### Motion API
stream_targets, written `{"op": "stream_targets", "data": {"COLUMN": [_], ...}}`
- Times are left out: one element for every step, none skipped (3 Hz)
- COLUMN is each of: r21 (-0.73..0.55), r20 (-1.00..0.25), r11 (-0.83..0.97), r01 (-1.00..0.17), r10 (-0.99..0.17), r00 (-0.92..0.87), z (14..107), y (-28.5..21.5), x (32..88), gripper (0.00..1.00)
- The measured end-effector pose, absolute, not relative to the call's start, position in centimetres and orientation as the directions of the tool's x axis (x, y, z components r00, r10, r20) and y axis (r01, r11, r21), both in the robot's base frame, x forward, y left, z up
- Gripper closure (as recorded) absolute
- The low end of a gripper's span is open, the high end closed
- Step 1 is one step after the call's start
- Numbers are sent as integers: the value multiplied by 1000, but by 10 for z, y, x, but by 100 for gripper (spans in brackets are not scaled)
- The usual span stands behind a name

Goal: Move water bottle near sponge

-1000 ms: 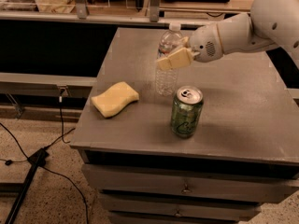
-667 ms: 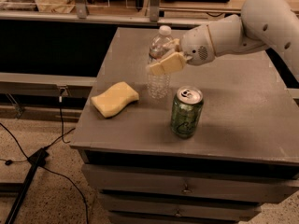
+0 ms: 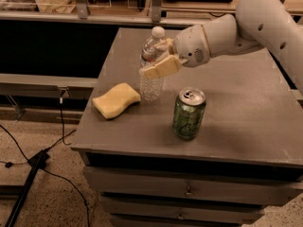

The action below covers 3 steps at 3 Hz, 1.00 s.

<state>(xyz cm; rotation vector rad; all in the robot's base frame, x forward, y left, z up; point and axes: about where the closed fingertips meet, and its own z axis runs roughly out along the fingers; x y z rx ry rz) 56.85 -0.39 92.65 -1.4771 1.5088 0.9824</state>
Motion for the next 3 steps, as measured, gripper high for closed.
{"op": "stream_targets", "data": {"r21": [-9, -8, -29], "r20": [-913, -897, -889], "r11": [2, 10, 28], "r01": [-1000, -1000, -999], "r10": [-409, -443, -458], "r00": [7, 3, 13], "z": [922, 917, 923], "y": [-2, -9, -18], "x": [567, 572, 579], "gripper": [15, 0, 0]}}
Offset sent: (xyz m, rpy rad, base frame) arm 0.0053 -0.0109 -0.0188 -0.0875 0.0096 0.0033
